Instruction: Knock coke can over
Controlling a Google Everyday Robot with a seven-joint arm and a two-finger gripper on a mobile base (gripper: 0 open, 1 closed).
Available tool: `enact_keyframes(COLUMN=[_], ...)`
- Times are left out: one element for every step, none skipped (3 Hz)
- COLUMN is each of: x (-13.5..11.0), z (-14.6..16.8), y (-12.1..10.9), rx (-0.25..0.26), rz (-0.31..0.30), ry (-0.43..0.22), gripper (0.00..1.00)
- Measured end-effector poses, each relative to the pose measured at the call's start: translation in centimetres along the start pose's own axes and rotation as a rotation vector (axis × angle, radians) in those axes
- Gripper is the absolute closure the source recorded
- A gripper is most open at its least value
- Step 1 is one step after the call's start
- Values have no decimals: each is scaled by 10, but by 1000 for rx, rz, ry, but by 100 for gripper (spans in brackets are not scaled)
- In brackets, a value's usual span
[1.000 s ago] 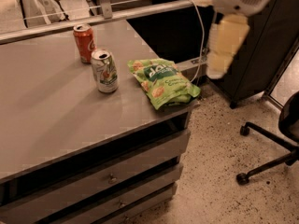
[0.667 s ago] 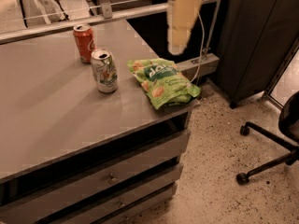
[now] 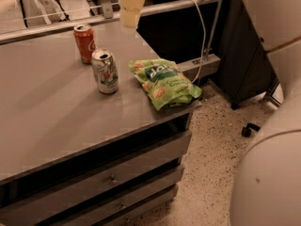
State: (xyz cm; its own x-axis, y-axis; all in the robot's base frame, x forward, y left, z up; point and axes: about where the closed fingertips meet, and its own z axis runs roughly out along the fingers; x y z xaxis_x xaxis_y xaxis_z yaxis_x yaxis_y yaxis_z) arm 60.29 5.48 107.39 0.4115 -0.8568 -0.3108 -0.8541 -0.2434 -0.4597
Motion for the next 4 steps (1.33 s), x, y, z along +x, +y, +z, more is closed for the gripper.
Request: enact_keyframes(x=[-4,15,58,91], z=[3,12,30,48], y=[-5,-22,-59,-90], rx=[14,85,213,310], rz=[-3,21,45,43], ry=[-9,-13,-24,-67], gripper=[0,0,0,0])
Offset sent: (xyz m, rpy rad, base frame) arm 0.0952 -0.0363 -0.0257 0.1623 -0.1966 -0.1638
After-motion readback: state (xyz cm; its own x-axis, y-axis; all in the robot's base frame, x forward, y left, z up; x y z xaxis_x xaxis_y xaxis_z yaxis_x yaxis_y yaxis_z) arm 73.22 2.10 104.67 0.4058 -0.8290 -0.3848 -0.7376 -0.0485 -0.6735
